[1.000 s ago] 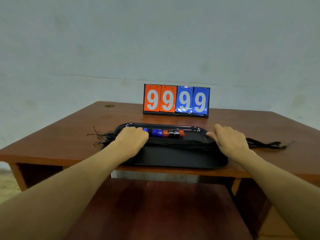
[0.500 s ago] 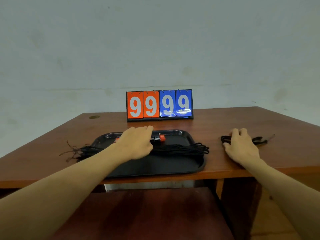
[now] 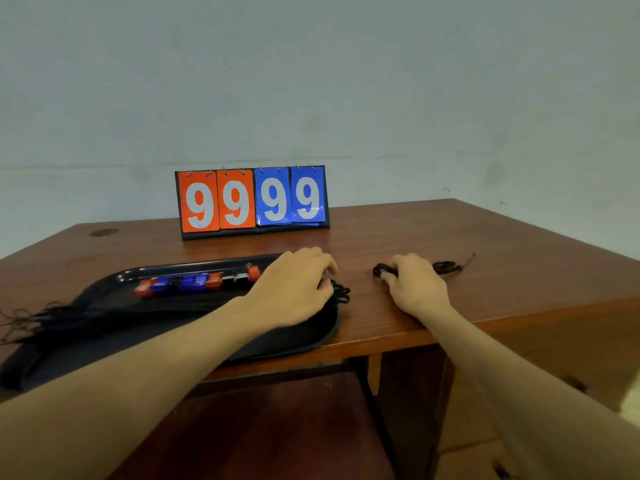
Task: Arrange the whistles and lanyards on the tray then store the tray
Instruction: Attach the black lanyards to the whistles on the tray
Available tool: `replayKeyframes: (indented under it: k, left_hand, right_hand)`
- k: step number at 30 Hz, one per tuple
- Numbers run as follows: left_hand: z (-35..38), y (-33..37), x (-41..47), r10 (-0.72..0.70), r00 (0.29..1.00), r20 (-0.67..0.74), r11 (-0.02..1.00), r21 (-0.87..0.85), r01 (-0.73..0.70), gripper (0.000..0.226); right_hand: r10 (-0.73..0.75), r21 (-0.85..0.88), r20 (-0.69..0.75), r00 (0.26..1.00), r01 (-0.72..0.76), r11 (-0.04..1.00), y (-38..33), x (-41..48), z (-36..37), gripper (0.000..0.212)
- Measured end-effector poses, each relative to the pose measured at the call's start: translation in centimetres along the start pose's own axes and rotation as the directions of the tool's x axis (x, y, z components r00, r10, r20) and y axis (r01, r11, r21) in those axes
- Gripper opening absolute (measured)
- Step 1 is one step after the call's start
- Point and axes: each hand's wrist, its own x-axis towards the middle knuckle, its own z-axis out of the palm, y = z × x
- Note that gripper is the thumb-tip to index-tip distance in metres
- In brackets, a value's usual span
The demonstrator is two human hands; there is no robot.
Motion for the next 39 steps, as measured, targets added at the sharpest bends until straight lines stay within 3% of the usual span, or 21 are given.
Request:
replayKeyframes:
  k: [6,14,18,20,25,27,30,32,35,37,39]
  left_hand:
    - [-1.8,0.8,-0.1,-0.039,0.999,-0.033,0.996,-0.079,0.036,0.022]
    - [-6.6,1.5,-1.0,-0.183,0.983,-0.004,0.935,-0.309,0.173,0.025]
    - [-8.6,1.7,-2.2,-0.256,0.965,-0.058,0.862,-0.465,0.201,0.024]
    - [-9.3,1.4,-2.7,-0.317,0.947,-0.046,0.792,-0.562,0.238,0.036]
    - [-11.4,1.2,-4.6,-0.341,0.921,0.19,0.583,-0.726,0.365,0.07]
    - [-12.4,0.9,-5.7,-0.332,0.915,0.228,0.533,-0.755,0.382,0.065]
    - [-13.7,0.1,-7.2,-0.33,0.905,0.267,0.435,-0.808,0.397,0.037]
    - [-14.7,-0.3,-8.4,-0.308,0.904,0.297,0.258,-0.888,0.38,0.025]
    - [-16.1,-1.1,-10.3,-0.242,0.912,0.332,-0.015,-0.941,0.339,0.027]
    - [-16.5,-2.0,-11.3,-0.237,0.915,0.328,-0.075,-0.945,0.319,0.028]
    - [-16.9,-2.9,-12.1,-0.276,0.902,0.33,-0.057,-0.943,0.328,0.028]
  right_hand:
    - [0.053,0.42,-0.056,0.997,-0.025,0.907,0.2,-0.8,-1.1,0.022]
    - [-0.128,0.57,-0.112,0.985,0.169,0.804,-4.0,-2.4,-5.2,0.013]
    - [-0.108,0.723,-0.171,0.979,0.199,0.662,-8.1,-2.8,-8.3,0.02]
    - [-0.102,0.797,-0.177,0.979,0.203,0.569,-10.1,-3.3,-9.7,0.021]
    - [-0.163,0.918,-0.137,0.977,0.187,0.349,-14.7,-5.0,-12.5,0.023]
    - [-0.209,0.943,-0.117,0.971,0.175,0.283,-16.8,-5.9,-13.1,0.022]
    - [-0.26,0.969,-0.084,0.962,0.139,0.202,-19.2,-7.1,-13.3,0.022]
    - [-0.257,0.979,-0.061,0.964,0.108,0.174,-20.4,-7.6,-13.0,0.022]
    - [-0.246,0.986,-0.034,0.969,0.074,0.153,-21.4,-7.8,-12.4,0.021]
    - [-0.243,0.989,-0.016,0.97,0.052,0.141,-21.8,-7.9,-12.0,0.021]
    - [-0.24,0.991,0.007,0.971,0.024,0.129,-22.1,-7.9,-11.6,0.021]
